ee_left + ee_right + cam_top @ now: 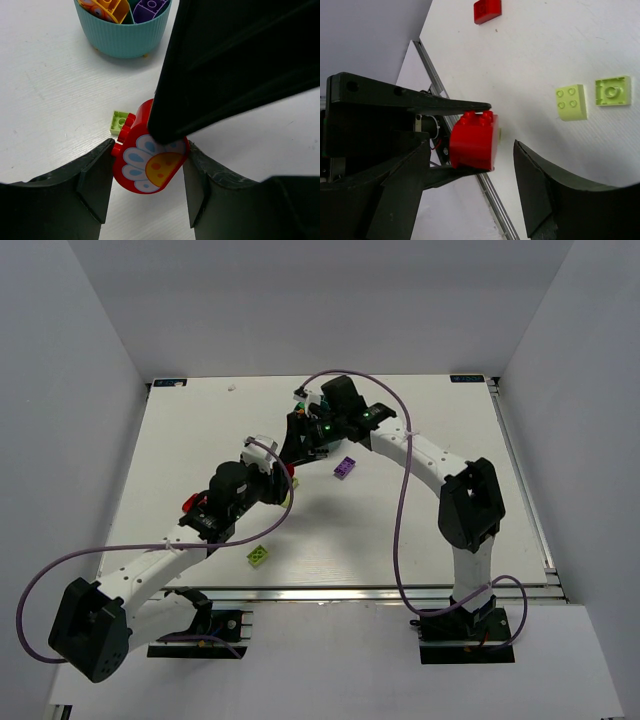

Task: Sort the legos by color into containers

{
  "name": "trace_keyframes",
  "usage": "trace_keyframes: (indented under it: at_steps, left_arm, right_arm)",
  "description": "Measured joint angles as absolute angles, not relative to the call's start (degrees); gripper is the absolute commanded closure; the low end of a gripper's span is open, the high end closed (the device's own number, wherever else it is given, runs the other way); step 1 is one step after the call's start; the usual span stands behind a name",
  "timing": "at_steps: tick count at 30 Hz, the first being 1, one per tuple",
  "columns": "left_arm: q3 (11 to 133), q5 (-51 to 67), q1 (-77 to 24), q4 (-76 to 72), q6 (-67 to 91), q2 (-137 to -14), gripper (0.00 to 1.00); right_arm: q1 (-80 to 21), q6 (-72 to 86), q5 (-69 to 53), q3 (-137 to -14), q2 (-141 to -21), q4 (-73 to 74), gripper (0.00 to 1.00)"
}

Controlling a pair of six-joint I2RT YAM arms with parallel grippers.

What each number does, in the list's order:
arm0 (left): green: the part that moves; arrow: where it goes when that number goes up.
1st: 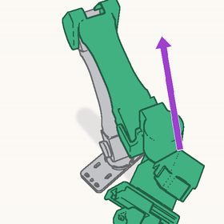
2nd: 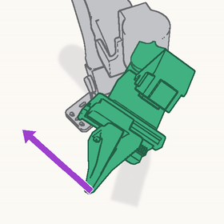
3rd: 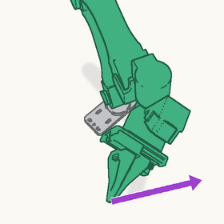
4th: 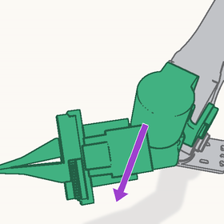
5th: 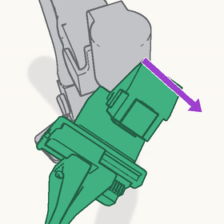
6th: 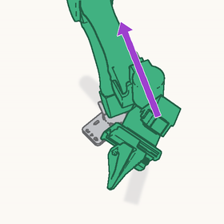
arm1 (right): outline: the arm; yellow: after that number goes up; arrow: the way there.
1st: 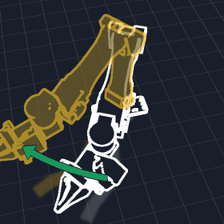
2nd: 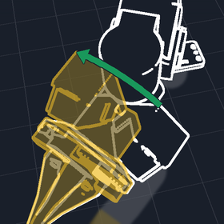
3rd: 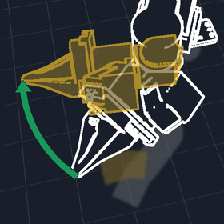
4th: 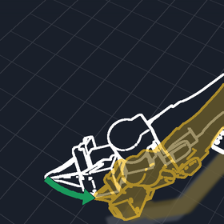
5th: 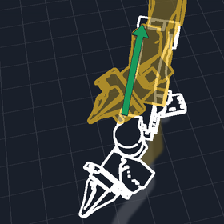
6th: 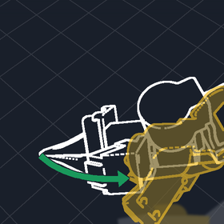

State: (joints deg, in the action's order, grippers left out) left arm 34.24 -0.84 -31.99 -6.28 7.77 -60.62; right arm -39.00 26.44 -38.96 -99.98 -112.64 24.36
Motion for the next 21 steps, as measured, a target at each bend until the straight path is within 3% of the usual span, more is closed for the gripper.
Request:
trace_keyframes:
  at_steps: [8, 12, 16, 19, 21]
  left_arm:
    - [34.6, -0.8, -32.1, -6.5, 8.1, -60.7, 0.76]
    - [34.7, -0.8, -32.2, -6.5, 8.4, -60.7, 0.75]
    - [34.7, -0.8, -32.3, -6.1, 8.6, -60.8, 0.75]
    - [34.8, -0.8, -32.4, -5.7, 8.8, -60.8, 0.73]
    - [34.9, -0.8, -32.4, -5.5, 8.9, -60.9, 0.69]
  right_arm:
    - [-40.3, 25.5, -38.7, -100.2, -112.6, 24.6, 0.35]
    - [-40.5, 23.8, -37.6, -100.2, -112.6, 26.1, 0.48]
    - [-41.0, 22.8, -37.5, -100.3, -112.6, 26.6, 0.54]
    - [-41.3, 21.9, -37.3, -100.3, -112.6, 26.7, 0.65]
    - [-41.3, 21.8, -37.3, -100.3, -112.6, 26.8, 0.78]
